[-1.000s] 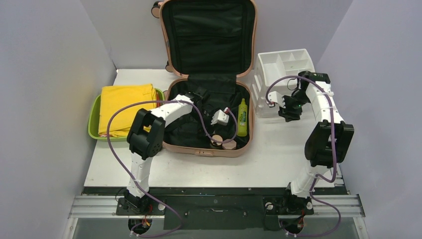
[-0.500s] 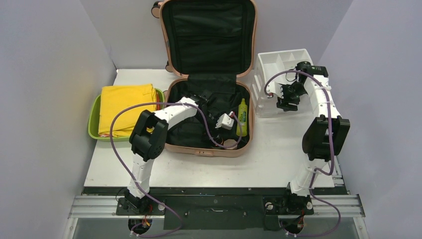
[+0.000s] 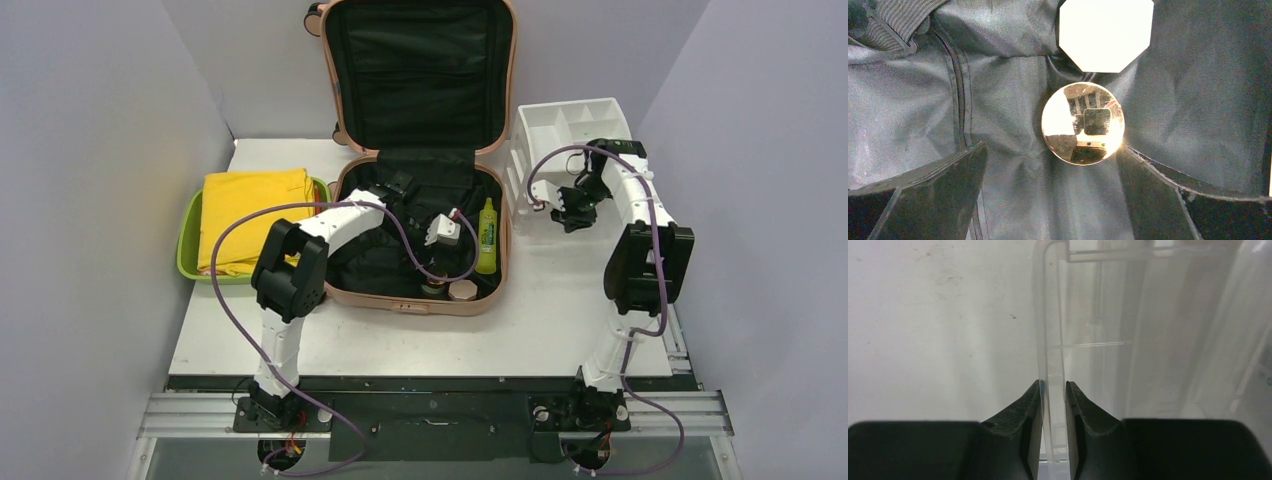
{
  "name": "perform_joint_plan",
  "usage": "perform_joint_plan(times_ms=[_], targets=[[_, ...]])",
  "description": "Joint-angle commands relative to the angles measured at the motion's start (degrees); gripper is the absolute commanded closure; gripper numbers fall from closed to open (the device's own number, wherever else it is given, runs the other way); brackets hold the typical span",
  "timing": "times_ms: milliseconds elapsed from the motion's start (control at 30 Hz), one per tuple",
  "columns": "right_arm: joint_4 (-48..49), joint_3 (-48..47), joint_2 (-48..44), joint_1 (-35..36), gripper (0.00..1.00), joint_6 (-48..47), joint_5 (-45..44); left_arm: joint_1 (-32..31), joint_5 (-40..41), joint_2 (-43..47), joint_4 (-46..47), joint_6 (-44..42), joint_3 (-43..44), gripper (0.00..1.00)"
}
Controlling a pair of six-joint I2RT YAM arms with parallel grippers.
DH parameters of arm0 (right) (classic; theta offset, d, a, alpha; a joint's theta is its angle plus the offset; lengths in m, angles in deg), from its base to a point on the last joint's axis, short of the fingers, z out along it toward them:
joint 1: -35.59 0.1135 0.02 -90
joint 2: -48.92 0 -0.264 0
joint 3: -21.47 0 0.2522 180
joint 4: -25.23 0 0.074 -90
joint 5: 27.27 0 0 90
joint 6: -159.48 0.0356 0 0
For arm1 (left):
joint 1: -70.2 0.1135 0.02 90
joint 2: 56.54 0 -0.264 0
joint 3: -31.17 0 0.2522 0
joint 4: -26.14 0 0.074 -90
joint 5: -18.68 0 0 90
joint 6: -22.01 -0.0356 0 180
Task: Open, take out, and arrange the luggage
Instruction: Open the drawer in the storage box.
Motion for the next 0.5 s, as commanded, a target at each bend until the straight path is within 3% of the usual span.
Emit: perform_joint_plan(times_ms=[0, 333, 400, 467], targets=[[-3.2, 3.6, -7.8, 0.3, 0.83, -0.4, 2.0, -0.2, -3.0, 3.7, 2.5, -0.8, 0.0, 0.04], [-5.5, 7.2, -12.0, 0.9, 0.82, 0.8, 2.9, -1.5, -5.2, 2.6, -0.5, -10.4, -0.5, 0.04], [-5.7, 8.1, -12.9, 1.0, 0.79, 0.8, 2.9, -1.5, -6.0, 2.3, -2.0, -12.8, -0.2, 0.04], [-5.3, 8.7, -13.6, 1.0, 0.69, 1.4, 2.6, -1.6, -6.5, 2.0, -3.6, -15.3, 0.0, 0.04]])
